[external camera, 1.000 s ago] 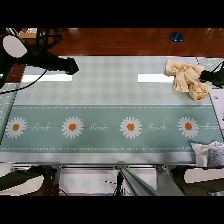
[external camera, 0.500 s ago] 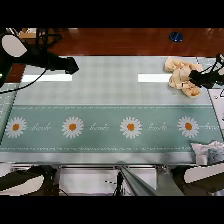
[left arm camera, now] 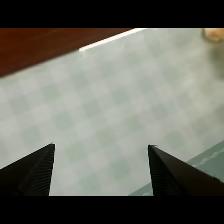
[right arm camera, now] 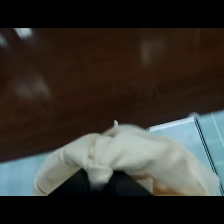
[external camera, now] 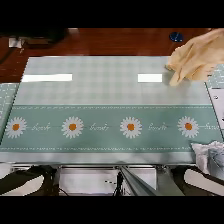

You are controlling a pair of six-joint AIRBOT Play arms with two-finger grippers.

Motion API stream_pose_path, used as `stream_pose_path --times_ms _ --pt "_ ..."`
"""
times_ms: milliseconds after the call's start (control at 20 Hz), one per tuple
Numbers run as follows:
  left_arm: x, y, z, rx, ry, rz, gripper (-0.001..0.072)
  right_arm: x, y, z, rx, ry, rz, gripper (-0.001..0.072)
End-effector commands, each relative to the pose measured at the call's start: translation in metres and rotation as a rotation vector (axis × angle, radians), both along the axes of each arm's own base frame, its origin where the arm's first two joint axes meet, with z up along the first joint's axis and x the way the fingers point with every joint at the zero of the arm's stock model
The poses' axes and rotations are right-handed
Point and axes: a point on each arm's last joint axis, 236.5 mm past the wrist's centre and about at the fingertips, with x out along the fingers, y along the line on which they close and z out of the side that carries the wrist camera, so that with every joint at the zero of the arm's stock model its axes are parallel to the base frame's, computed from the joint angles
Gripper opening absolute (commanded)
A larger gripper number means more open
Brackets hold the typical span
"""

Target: Fold the shirts.

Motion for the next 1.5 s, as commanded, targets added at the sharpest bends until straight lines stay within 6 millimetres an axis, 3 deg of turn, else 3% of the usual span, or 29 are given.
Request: stream_pose_path --times_ms 0,100,200,300,400,550,750,1000,1150,1200,1300,1450 --pt "-0.052 -0.012 0.098 -0.131 -0.161 -0.054 0.072 -0.07 0.051 0.131 -0.015 -0.294 0.082 0.0035" --pt "-0.085 -0.008 0.135 -0.158 -0.25 -0.066 0.072 -0.11 0.073 0.178 -0.03 -0.406 0.107 0.0035" --pt "-0.118 -0.003 0.152 -0.154 -0.292 -0.078 0.072 -0.146 0.092 0.205 -0.048 -0.472 0.128 0.0035" --pt "-0.147 0.001 0.151 -0.123 -0.284 -0.097 0.072 -0.173 0.114 0.208 -0.05 -0.465 0.18 0.0035" --pt "-0.167 0.005 0.137 -0.073 -0.228 -0.115 0.0719 -0.188 0.139 0.191 -0.036 -0.384 0.272 0.0035" --pt "-0.178 0.013 0.106 -0.043 -0.072 -0.087 0.0719 -0.193 0.178 0.141 0.012 -0.176 0.458 0.0035" --pt "-0.171 0.022 0.073 0.015 0.027 -0.056 0.0719 -0.189 0.243 0.073 0.026 0.088 0.703 0.0035" --pt "-0.162 0.027 0.04 0.051 0.125 -0.038 0.0719 -0.181 0.327 -0.066 -0.243 0.441 0.874 0.0035" --pt "-0.16 0.026 0.012 0.071 0.214 -0.044 0.0719 -0.173 0.373 -0.132 -0.361 0.521 0.946 0.0035" --pt "-0.159 0.026 0.0 0.075 0.247 -0.045 0.0719 -0.167 0.378 -0.15 -0.406 0.547 0.947 0.0035" --pt "-0.156 0.025 -0.027 0.088 0.325 -0.046 0.0719 -0.154 0.369 -0.193 -0.519 0.65 0.918 0.0036" --pt "-0.155 0.023 -0.08 0.099 0.468 -0.048 0.0719 -0.155 0.357 -0.242 -0.57 0.822 0.912 0.0037"
